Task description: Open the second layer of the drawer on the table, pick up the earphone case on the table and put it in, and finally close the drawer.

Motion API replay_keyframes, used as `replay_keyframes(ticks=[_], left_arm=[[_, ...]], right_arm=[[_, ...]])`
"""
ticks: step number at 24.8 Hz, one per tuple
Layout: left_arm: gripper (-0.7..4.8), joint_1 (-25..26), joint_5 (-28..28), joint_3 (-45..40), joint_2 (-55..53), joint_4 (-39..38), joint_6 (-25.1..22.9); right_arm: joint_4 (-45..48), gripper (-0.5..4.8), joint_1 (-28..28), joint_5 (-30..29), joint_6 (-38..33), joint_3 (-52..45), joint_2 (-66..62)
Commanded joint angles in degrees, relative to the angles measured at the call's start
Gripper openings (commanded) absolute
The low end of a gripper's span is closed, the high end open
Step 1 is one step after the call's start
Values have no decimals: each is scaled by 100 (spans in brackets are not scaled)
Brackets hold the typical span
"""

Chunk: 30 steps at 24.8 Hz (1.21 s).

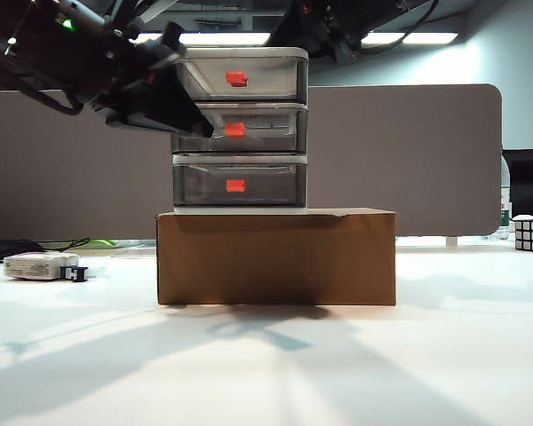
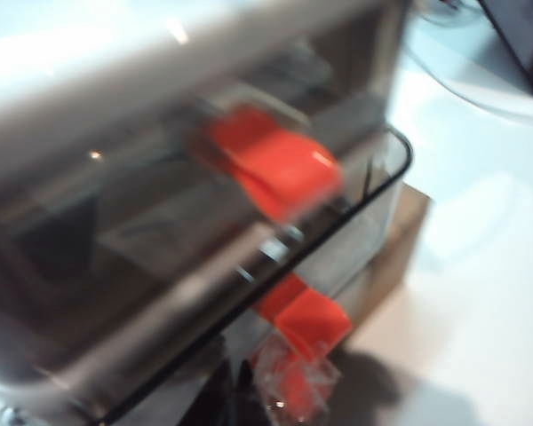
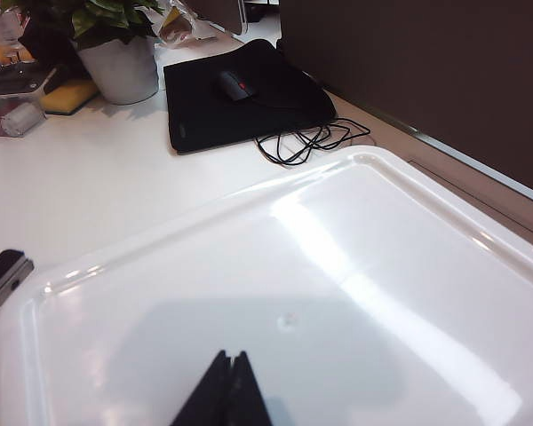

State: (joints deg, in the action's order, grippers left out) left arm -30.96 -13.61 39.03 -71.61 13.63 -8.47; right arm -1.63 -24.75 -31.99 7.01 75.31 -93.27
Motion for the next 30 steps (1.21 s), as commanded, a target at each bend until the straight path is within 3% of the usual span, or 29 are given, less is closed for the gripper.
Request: replay_keyframes(ticks=[1,4,8,12,17,19,23,24,28,30], left_arm=[[-6,-2,247,4,-70,452,42],[-6,-2,46,4,-35,396,42],[-6,-9,-922,2,387,122,2],[-6,-39,-378,-11,1818,-1480,-374],[-6,-35,94,-387,4004,-3008,-140],[-6,-35,103,-616,4618,-3270,107],[-6,-35,627,-1097,5770,-3582,396],[-6,-37,660,-1327,6190,-3580,463],[-6,-35,1005,-1858,6782,-3585,501],[-6,-35,1016,-2221,6972,-3523,774]], right_arm=[[-739,-5,-4,199,76,-92,-92],[-708,-5,-4,190,461,-81,-17],[-719,-5,-2,214,804,-83,468],[-1281,-5,94,238,852,-262,1685],[-2022,-5,94,415,850,-1440,3665],[-2129,-5,94,684,638,-1910,4369],[-2212,-5,94,1248,269,-2747,5681],[-2210,-5,94,1620,188,-3176,6334],[-2258,-5,92,2262,33,-4006,7486],[-2299,-5,94,2527,28,-4599,8231]])
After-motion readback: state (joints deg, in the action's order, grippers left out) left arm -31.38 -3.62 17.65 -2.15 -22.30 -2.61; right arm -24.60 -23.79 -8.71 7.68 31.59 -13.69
